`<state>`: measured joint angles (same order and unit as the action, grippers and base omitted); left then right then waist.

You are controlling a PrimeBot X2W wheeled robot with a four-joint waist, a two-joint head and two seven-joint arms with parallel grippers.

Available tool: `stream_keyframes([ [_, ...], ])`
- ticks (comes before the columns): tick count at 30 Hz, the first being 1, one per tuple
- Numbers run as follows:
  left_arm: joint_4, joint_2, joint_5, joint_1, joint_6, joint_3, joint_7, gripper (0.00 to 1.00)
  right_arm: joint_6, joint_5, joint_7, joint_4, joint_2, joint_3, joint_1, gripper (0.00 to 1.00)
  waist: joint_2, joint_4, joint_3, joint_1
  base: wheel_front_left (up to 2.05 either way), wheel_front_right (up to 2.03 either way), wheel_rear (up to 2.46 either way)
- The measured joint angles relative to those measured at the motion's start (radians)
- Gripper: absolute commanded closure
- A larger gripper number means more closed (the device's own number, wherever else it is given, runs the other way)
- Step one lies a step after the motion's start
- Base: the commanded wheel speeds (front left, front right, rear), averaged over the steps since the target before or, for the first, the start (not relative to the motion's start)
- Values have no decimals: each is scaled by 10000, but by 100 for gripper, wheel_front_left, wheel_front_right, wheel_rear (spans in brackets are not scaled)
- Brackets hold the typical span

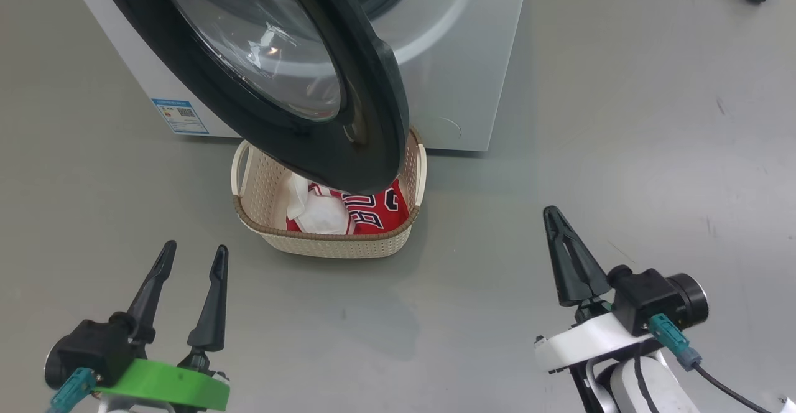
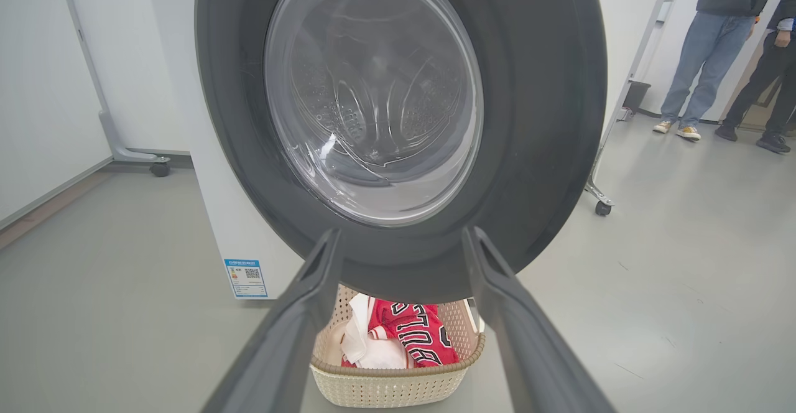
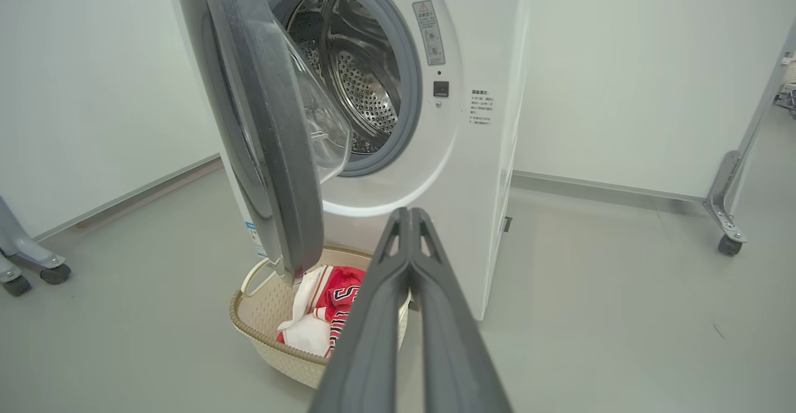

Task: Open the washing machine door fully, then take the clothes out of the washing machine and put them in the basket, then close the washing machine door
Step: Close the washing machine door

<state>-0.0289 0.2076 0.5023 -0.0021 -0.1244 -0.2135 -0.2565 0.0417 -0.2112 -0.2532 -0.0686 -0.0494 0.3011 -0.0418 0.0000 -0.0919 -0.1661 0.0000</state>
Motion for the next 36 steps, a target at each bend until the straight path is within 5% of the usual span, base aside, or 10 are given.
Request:
stream_keyframes([
  [15,92,-178,125,-861,0,-604,0,0,631,1344,31,-955,-282,1992,-1992,100,0,-699,-879,0,0,0,0],
  [36,-2,-408,347,-1683,0,-959,0,0,717,1358,199,-2412,-305,1808,-4385,100,0,-2163,-2157,0,0,0,0],
])
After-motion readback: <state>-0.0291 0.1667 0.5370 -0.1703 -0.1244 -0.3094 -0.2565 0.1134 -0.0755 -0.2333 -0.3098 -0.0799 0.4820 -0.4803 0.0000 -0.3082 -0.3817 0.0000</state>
